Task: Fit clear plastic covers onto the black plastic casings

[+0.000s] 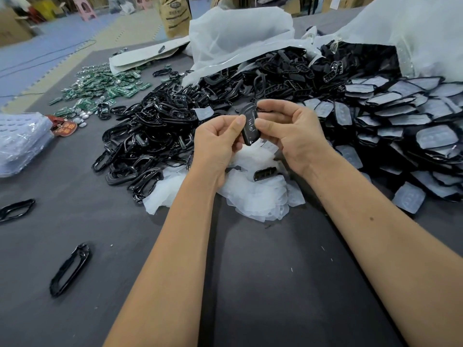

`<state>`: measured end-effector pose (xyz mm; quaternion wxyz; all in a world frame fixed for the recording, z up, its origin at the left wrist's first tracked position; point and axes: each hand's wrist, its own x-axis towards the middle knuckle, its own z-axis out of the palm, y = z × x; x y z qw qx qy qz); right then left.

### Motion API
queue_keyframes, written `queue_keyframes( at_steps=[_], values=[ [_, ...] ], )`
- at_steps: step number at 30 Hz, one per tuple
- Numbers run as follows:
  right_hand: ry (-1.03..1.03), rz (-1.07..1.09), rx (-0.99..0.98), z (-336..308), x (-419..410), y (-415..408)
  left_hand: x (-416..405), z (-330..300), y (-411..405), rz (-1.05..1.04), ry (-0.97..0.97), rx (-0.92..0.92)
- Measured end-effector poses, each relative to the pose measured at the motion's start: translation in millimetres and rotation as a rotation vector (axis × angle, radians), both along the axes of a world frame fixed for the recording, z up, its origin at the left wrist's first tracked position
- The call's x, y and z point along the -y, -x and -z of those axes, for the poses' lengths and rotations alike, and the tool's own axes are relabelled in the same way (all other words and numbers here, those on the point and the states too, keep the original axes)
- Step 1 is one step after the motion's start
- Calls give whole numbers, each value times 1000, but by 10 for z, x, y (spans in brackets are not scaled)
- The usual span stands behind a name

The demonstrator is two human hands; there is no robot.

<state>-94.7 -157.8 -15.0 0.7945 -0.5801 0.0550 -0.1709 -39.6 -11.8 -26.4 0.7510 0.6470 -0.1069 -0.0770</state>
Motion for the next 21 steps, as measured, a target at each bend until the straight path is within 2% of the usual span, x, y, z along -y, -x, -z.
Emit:
queue_keyframes(
  at_steps=[4, 8, 11, 15, 17, 19, 21],
  values=[
    [414, 204, 55, -100, 140, 100, 140, -30, 39, 8, 58, -11],
    [931, 462, 145, -228, 409, 265, 501, -226, 117, 88, 30, 56],
    [1220, 582, 179, -368, 657, 386, 921, -372, 220, 133, -36, 97],
    [1363, 654, 9, -520, 1058, 546, 1368, -427, 357, 198, -330, 374],
    [1399, 606, -133, -554, 1206, 598, 1492, -462, 447, 185, -434, 537],
    [1422, 552, -238, -584, 1297, 653, 1496, -454, 466, 154, -463, 699],
    [1411, 602, -237, -660, 1295, 726, 1425, -405, 412, 94, -478, 782]
  ],
)
